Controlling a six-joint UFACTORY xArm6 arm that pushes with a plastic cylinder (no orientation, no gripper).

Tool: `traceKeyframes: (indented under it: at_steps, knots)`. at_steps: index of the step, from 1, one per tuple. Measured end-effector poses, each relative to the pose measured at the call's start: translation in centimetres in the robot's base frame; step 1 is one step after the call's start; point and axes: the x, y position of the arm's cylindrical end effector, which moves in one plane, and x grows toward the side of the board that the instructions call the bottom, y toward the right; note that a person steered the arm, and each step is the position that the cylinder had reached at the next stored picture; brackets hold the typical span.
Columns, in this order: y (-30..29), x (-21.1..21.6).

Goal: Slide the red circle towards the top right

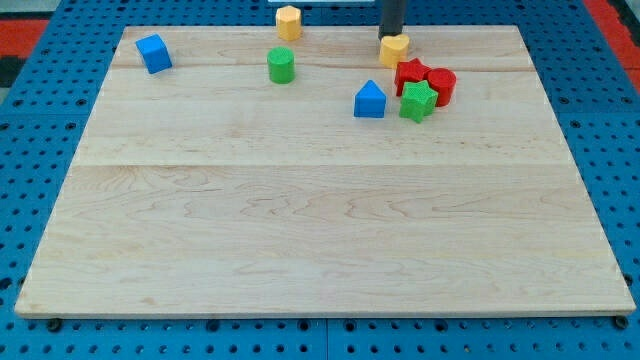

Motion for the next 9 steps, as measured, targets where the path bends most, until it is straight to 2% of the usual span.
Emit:
traceKeyframes:
  at_steps: [2,3,4,5,7,8,9]
  knots:
    - [-1.8,4.9]
    - [-3.5,0.5]
    - [6.4,-1.0]
    - [14.6,3.1]
    - [12.9,13.0]
    - [8.0,12.9]
    - [7.8,10.0]
